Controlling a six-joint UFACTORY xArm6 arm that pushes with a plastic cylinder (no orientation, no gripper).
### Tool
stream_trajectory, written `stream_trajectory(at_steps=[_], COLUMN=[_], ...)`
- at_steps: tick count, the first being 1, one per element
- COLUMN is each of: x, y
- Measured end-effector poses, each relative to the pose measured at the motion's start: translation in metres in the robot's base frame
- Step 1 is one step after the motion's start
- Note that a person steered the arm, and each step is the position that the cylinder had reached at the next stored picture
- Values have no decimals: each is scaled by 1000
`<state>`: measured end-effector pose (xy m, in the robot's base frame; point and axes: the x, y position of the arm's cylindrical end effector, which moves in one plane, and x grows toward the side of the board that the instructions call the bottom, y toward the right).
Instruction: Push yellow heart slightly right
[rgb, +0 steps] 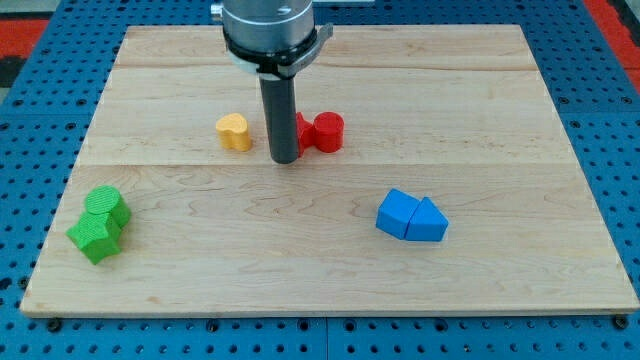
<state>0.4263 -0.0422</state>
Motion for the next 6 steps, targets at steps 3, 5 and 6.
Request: stream_trajectory(at_steps=[3, 5, 6], x=[-27, -32, -49], y=[-140, -202, -198])
